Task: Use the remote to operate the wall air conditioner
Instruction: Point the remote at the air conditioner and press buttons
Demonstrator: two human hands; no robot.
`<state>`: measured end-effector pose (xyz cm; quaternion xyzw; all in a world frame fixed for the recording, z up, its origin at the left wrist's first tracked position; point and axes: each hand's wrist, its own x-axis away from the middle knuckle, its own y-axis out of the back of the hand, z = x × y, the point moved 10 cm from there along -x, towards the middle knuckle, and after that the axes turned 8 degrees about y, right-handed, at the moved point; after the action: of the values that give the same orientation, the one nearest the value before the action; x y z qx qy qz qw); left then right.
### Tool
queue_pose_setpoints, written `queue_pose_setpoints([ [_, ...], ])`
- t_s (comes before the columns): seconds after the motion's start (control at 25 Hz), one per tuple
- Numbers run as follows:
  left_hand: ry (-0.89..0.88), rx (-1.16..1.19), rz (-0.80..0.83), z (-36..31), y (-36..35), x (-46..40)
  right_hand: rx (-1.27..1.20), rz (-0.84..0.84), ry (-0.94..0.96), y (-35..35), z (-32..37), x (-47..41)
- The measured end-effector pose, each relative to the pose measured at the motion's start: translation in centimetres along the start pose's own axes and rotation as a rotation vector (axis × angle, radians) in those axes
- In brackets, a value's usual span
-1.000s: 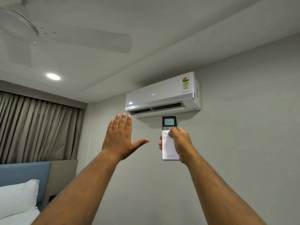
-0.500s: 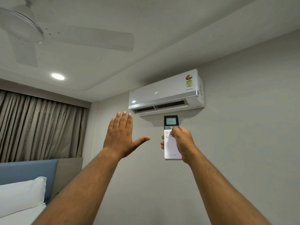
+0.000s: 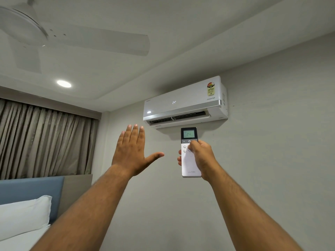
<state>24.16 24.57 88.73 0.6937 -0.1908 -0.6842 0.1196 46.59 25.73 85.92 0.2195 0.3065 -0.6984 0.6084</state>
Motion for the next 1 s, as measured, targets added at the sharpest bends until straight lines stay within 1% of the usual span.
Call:
queue_pose_setpoints([
  [0.48,-0.012,0.006,-0.017,0.0,0.9,-0.4,0.0,-0.02,0.008,0.2,0.7,-0.4],
  [0.72,-0.011,0.009,-0.021,0.2,1.1,-0.2,0.042,-0.026,0.015,0.0,0.7,-0.3],
  [1.0,-0.004,-0.009,-0.011,0.6,1.0,-0.1,0.026,-0.019,-0.01,-0.4,0.6,0.0],
])
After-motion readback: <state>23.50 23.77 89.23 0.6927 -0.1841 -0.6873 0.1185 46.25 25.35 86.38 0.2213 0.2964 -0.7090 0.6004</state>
